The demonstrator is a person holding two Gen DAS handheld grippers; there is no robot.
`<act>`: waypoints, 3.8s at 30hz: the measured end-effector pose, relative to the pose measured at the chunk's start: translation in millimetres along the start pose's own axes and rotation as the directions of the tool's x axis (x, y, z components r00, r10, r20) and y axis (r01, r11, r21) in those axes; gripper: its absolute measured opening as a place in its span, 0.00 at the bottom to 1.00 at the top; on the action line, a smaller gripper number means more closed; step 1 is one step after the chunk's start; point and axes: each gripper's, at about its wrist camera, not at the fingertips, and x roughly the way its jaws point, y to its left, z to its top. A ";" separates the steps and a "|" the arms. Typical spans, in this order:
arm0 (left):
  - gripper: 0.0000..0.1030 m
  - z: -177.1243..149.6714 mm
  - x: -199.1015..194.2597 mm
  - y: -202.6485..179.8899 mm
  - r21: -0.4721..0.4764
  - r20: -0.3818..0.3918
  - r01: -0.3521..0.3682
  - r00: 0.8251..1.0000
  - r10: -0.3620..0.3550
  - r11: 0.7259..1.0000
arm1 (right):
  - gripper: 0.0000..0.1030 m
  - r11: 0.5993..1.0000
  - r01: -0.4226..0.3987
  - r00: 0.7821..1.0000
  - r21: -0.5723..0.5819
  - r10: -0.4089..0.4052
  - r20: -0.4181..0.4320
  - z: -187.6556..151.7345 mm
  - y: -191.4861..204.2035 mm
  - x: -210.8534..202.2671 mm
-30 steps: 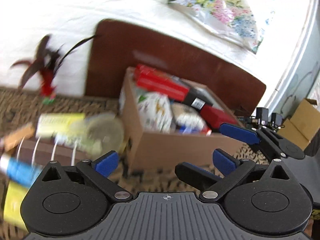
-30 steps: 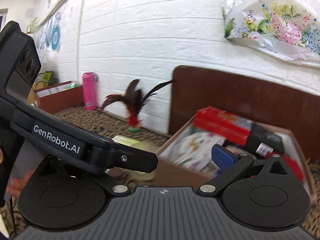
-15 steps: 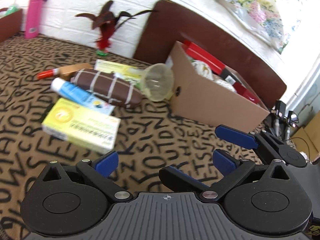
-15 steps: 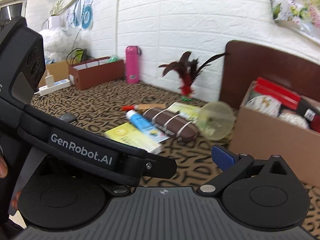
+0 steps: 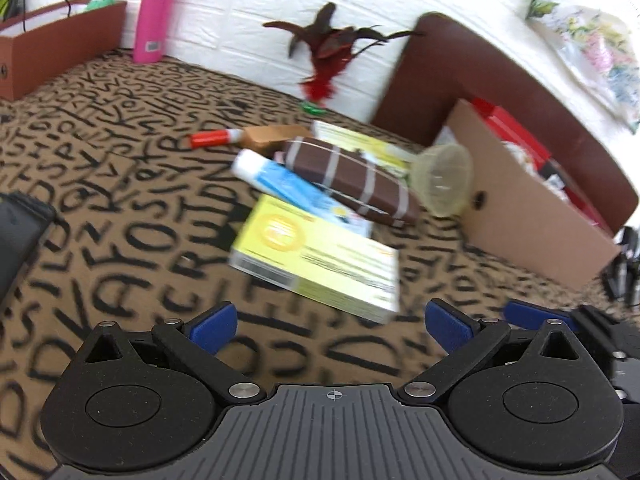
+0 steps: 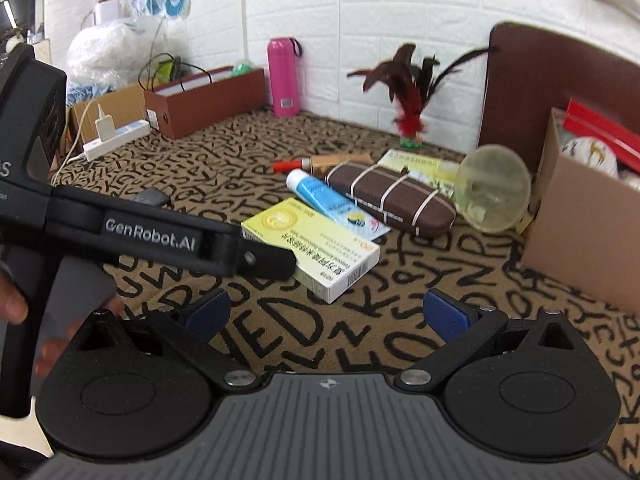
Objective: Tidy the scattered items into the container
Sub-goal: 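Withdraw the left tool and move it to the yellow medicine box, then grasp the yellow medicine box with the left tool, then lift the yellow box into the cardboard box and release it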
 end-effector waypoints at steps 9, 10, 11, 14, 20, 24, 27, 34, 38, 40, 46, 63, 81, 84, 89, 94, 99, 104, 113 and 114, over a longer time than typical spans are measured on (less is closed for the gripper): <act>0.95 22.6 33.8 30.5 0.129 -0.043 0.081 0.996 -0.076 0.988 | 0.95 0.997 0.063 0.993 0.050 -0.058 -0.107 0.2 -3.7 33.4; 0.94 24.1 35.3 32.8 0.136 -0.043 0.104 0.994 -0.099 0.985 | 0.94 0.996 0.072 0.991 0.052 -0.065 -0.113 0.1 -4.2 36.9; 0.94 25.8 37.5 34.3 0.144 -0.044 0.123 0.992 -0.118 0.982 | 0.90 0.996 0.078 0.990 0.052 -0.071 -0.120 0.3 -4.4 40.1; 0.94 31.5 42.4 37.2 0.156 -0.048 0.161 0.987 -0.156 0.975 | 0.84 0.996 0.078 0.988 0.040 -0.072 -0.136 2.2 -2.2 49.3; 0.93 37.9 52.4 40.2 0.149 -0.062 0.201 0.979 -0.193 0.968 | 0.74 0.998 0.047 0.990 0.038 -0.041 -0.132 11.3 2.2 62.2; 0.87 34.9 52.9 33.4 0.192 -0.075 0.214 0.976 -0.203 0.958 | 0.61 0.999 0.044 0.991 0.017 -0.041 -0.128 16.5 4.4 72.1; 0.86 29.7 50.1 24.8 0.231 -0.087 0.202 0.978 -0.187 0.952 | 0.52 0.999 0.042 0.990 0.014 -0.040 -0.138 14.9 3.7 75.3; 0.87 9.8 41.7 -5.1 0.256 -0.149 0.274 0.959 -0.242 0.927 | 0.50 0.998 0.065 0.986 -0.001 -0.065 -0.152 -0.2 -5.5 46.8; 0.87 -6.8 40.8 -34.0 0.280 -0.197 0.344 0.934 -0.297 0.896 | 0.51 0.995 0.099 0.982 0.020 -0.095 -0.166 -21.1 -17.7 16.4; 0.88 -16.8 42.5 -50.9 0.288 -0.216 0.381 0.920 -0.328 0.879 | 0.51 0.992 0.126 0.978 0.025 -0.120 -0.171 -30.3 -24.1 0.9; 0.88 -35.3 48.1 -90.3 0.343 -0.245 0.427 0.900 -0.360 0.837 | 0.54 0.978 0.200 0.966 0.062 -0.186 -0.178 -52.7 -50.0 -34.6; 0.89 -33.9 57.1 -98.6 0.399 -0.233 0.363 0.928 -0.290 0.842 | 0.58 0.985 0.147 0.984 0.092 -0.135 -0.118 -62.6 -72.4 -38.2; 0.73 -26.1 39.7 -136.2 0.367 -0.195 0.352 0.934 -0.298 0.861 | 0.54 0.976 0.181 0.983 0.121 -0.176 -0.047 -61.0 -84.6 -67.8; 0.73 -16.0 31.7 -153.4 0.395 -0.159 0.356 0.934 -0.319 0.847 | 0.54 0.971 0.212 0.977 0.110 -0.212 -0.009 -51.9 -90.4 -83.7; 0.72 3.4 24.7 -179.3 0.426 -0.123 0.376 0.925 -0.360 0.823 | 0.54 0.962 0.260 0.964 0.081 -0.264 0.042 -37.5 -102.2 -104.3; 0.72 28.0 21.7 -205.7 0.468 -0.076 0.380 0.917 -0.392 0.798 | 0.54 0.955 0.294 0.948 0.044 -0.297 0.111 -18.2 -117.1 -123.6; 0.72 56.7 26.3 -236.9 0.527 -0.025 0.367 0.908 -0.417 0.767 | 0.54 0.934 0.357 0.919 0.017 -0.354 0.174 4.8 -137.6 -131.9; 0.72 83.8 46.5 -263.3 0.554 -0.001 0.356 0.904 -0.427 0.753 | 0.54 0.918 0.396 0.894 0.034 -0.394 0.212 25.8 -168.7 -129.4; 0.82 114.4 111.5 -281.7 0.563 -0.006 0.324 0.921 -0.388 0.760 | 0.54 0.912 0.399 0.891 0.094 -0.410 0.196 48.1 -233.8 -87.3; 0.82 114.0 119.8 -280.5 0.560 -0.020 0.324 0.925 -0.379 0.762 | 0.55 0.914 0.393 0.896 0.098 -0.405 0.181 47.9 -239.8 -80.6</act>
